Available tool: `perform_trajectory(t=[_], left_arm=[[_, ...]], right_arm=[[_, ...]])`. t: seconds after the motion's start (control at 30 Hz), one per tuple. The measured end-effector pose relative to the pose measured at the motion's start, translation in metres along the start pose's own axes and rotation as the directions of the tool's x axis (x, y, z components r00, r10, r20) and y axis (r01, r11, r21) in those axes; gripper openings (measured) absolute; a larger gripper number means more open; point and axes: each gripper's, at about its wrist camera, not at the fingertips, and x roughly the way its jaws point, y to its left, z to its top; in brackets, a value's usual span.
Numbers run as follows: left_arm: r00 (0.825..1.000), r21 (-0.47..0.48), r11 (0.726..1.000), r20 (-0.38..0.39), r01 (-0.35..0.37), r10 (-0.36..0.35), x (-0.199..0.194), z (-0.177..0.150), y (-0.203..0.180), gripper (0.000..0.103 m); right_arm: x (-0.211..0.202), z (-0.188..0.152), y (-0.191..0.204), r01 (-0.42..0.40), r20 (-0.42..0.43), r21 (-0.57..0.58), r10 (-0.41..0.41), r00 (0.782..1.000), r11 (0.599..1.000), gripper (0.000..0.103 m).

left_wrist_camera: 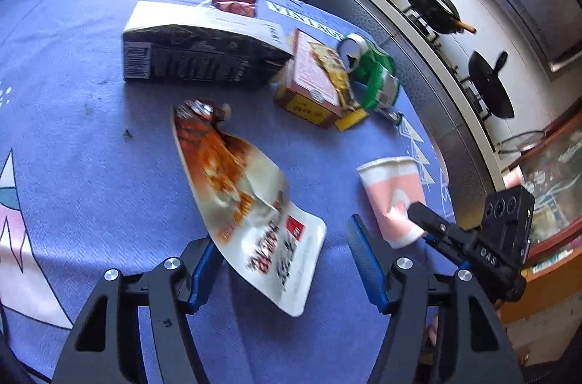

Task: Collect trash
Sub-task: 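Carry the wrapper and the pink cup over the wastebasket with both grippers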

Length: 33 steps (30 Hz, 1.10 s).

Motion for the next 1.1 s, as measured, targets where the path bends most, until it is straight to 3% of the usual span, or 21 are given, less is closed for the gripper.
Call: perform_trajectory(t=[0.03,0.07,0.1,0.17,0.27,0.4,0.43,0.63,0.73,0.9,1.1], left_arm=[[1.0,-0.014,1.0,0.007,0.001,-0.001,-0.001,0.002,0.005,0.06],[1.0,-0.023,1.0,0.01,0.006,-0.005,-0.001,0.004,0.008,0.035],[1.0,-0.029,0.999,-0.002,0.016,-0.016,0.001,0.005,0.011,0.01],[0.998,-0.038,0.997,-0.019,0.063,-0.064,0.003,0.006,0.009,0.005],[0.997,0.02,0.997,-0.01,0.075,-0.075,0.003,0.01,-0.016,0.004],[0.988,0.091,0.985,-0.054,0.146,-0.142,0.029,0.032,-0.07,0.004],[0.986,0.107,0.981,-0.066,0.161,-0.155,0.037,0.038,-0.085,0.004],[0.965,0.268,0.93,-0.139,0.251,-0.221,0.108,0.071,-0.206,0.005],[0.951,0.305,0.907,-0.194,0.291,-0.24,0.154,0.083,-0.264,0.005],[0.954,0.368,0.889,-0.225,0.272,-0.199,0.219,0.099,-0.334,0.005],[0.963,0.391,0.893,-0.231,0.223,-0.139,0.264,0.109,-0.36,0.006]], right_arm=[[0.0,0.0,-0.001,-0.006,0.001,0.0,0.006,1.0,1.0,0.047],[0.0,0.0,-0.001,-0.015,-0.002,-0.005,0.015,1.0,1.0,0.032],[0.001,0.0,0.0,-0.026,-0.01,-0.015,0.026,1.0,1.0,0.031],[-0.005,-0.001,0.006,-0.015,0.013,-0.058,0.016,1.0,0.998,0.03],[-0.024,0.005,0.011,0.037,0.099,-0.123,-0.025,0.995,0.992,0.03],[-0.048,0.025,-0.015,0.109,0.184,-0.094,-0.091,0.979,0.99,0.03],[-0.063,0.038,-0.038,0.152,0.229,-0.048,-0.137,0.964,0.987,0.03],[-0.122,0.081,-0.128,0.211,0.36,0.17,-0.26,0.896,0.962,0.03],[-0.141,0.101,-0.17,0.237,0.379,0.249,-0.319,0.869,0.939,0.03],[-0.157,0.127,-0.217,0.269,0.388,0.311,-0.38,0.84,0.912,0.03],[-0.15,0.141,-0.249,0.293,0.361,0.352,-0.417,0.834,0.889,0.031]])
